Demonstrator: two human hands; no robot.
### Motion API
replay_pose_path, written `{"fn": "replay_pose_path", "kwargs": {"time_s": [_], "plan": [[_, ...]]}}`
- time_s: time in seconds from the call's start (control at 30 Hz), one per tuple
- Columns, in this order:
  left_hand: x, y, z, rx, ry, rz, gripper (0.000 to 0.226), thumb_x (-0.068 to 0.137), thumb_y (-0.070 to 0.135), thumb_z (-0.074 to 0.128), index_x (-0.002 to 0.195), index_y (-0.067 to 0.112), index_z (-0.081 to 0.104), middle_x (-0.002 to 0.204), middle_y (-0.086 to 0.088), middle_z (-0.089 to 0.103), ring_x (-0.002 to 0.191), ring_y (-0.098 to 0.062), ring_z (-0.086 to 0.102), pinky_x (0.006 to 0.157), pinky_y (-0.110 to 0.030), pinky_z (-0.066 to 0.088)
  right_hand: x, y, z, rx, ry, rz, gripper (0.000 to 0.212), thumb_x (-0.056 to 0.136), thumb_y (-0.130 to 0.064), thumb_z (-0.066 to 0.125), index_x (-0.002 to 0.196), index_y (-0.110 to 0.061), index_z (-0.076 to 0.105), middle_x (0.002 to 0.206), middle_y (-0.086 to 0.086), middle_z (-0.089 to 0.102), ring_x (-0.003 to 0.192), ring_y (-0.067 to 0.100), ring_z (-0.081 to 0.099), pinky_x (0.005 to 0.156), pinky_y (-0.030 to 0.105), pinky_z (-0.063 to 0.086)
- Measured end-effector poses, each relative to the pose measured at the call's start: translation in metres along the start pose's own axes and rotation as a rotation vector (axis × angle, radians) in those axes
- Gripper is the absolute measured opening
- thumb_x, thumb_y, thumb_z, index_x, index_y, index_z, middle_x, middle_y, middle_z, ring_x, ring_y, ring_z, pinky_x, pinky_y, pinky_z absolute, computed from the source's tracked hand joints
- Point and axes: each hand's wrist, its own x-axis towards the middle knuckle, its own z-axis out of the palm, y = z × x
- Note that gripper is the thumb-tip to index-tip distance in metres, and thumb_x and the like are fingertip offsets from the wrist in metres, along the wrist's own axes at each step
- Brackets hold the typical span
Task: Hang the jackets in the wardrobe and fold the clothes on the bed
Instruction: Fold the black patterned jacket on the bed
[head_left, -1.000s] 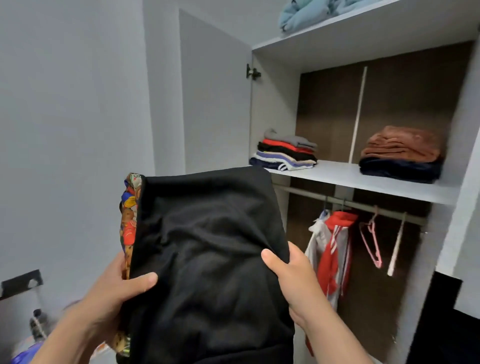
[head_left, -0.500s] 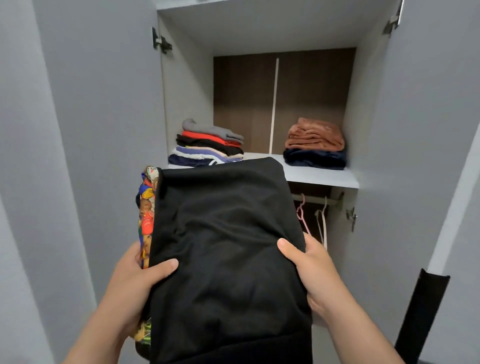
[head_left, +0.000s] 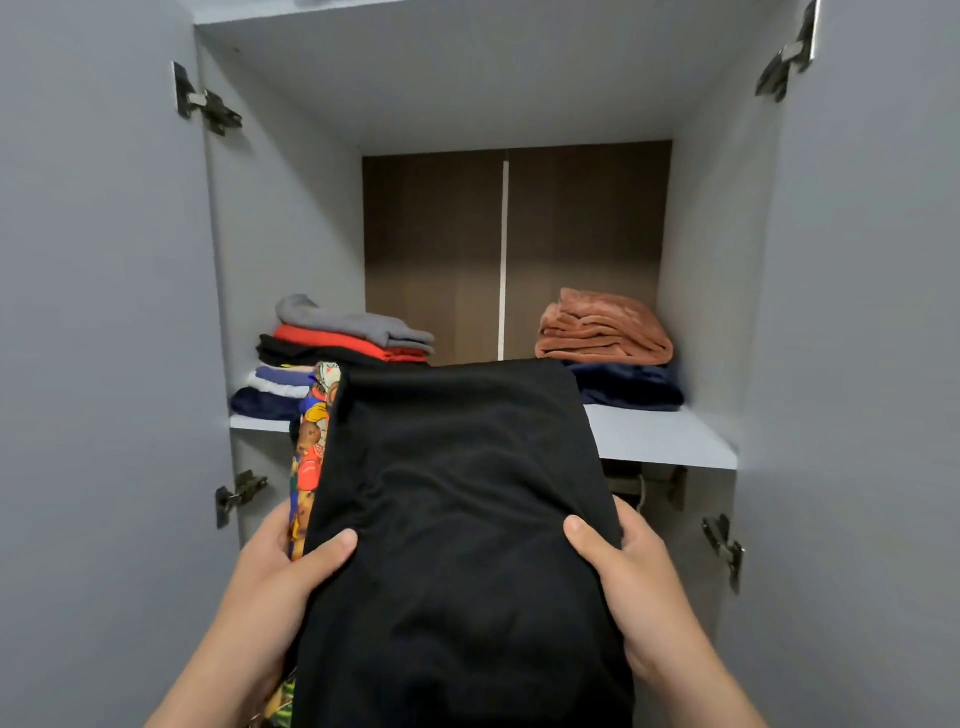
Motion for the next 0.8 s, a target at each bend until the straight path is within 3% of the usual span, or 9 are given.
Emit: {"fn": "replay_pose_path", "kwargs": {"time_s": [0.07, 0.17, 0.27, 0.4, 0.53, 0.67, 0.8], "plan": [[0.023, -0.004, 0.011, -0.005, -0.029, 0.004, 0.036, 0.083, 0.003, 0.069, 0.103, 0.032, 0.073, 0.107, -0.005, 0.076, 0.096, -0.026, 0.074, 0.073, -0.037, 0.058, 0.016, -0.001, -0.007, -0.029, 0.024, -0.017, 0.028, 0.094, -0.013, 0.063, 0.106, -0.037, 0.073, 0.109, -0.006, 0.075, 0.1, 0.013, 0.072, 0.073, 0.023, 0.057], [0.058, -0.009, 0.028, -0.051, -0.07, 0.011, 0.034, 0.076, 0.009, 0.072, 0.105, 0.027, 0.073, 0.104, -0.007, 0.076, 0.091, -0.025, 0.074, 0.063, -0.026, 0.059, 0.04, 0.0, -0.019, -0.126, 0.057, -0.045, 0.028, 0.096, -0.019, 0.062, 0.109, -0.042, 0.071, 0.112, -0.011, 0.074, 0.102, 0.009, 0.071, 0.078, 0.024, 0.057], [0.091, -0.016, 0.041, -0.085, -0.114, -0.023, 0.035, 0.068, 0.023, 0.074, 0.103, 0.026, 0.073, 0.104, -0.011, 0.076, 0.093, -0.031, 0.074, 0.067, -0.033, 0.059, 0.064, 0.0, -0.031, -0.258, 0.056, -0.053, 0.031, 0.098, -0.03, 0.059, 0.119, -0.052, 0.062, 0.121, -0.022, 0.068, 0.11, 0.001, 0.065, 0.092, 0.033, 0.052], [0.143, -0.031, 0.049, -0.151, -0.169, -0.093, 0.03, 0.07, 0.024, 0.073, 0.1, 0.023, 0.074, 0.106, -0.016, 0.074, 0.095, -0.035, 0.073, 0.073, -0.041, 0.058, 0.103, -0.004, -0.032, -0.415, 0.034, -0.027, 0.04, 0.098, -0.041, 0.055, 0.134, -0.055, 0.048, 0.128, -0.032, 0.06, 0.119, -0.002, 0.058, 0.105, 0.039, 0.046], [0.197, -0.033, 0.05, -0.205, -0.227, -0.097, 0.027, 0.074, 0.018, 0.075, 0.101, 0.02, 0.074, 0.108, -0.018, 0.073, 0.096, -0.036, 0.072, 0.069, -0.038, 0.059, 0.147, -0.005, -0.02, -0.451, 0.119, -0.084, 0.034, 0.096, -0.034, 0.058, 0.127, -0.049, 0.057, 0.12, -0.029, 0.065, 0.112, -0.002, 0.062, 0.099, 0.037, 0.049], [0.253, -0.03, 0.048, -0.187, -0.249, -0.104, 0.02, 0.079, 0.017, 0.074, 0.099, 0.021, 0.074, 0.106, -0.016, 0.074, 0.097, -0.035, 0.072, 0.077, -0.043, 0.058, 0.191, -0.002, -0.006, -0.457, 0.16, -0.107, 0.033, 0.096, -0.031, 0.059, 0.12, -0.054, 0.06, 0.118, -0.027, 0.067, 0.106, -0.004, 0.065, 0.091, 0.035, 0.05], [0.298, -0.033, 0.06, -0.035, -0.204, -0.176, 0.018, 0.088, 0.012, 0.068, 0.105, 0.008, 0.069, 0.098, -0.02, 0.075, 0.088, -0.037, 0.073, 0.081, -0.049, 0.057, 0.226, 0.004, -0.007, -0.345, 0.13, 0.065, 0.031, 0.096, -0.021, 0.059, 0.12, -0.042, 0.063, 0.111, -0.016, 0.073, 0.101, 0.008, 0.071, 0.084, 0.035, 0.055]]}}
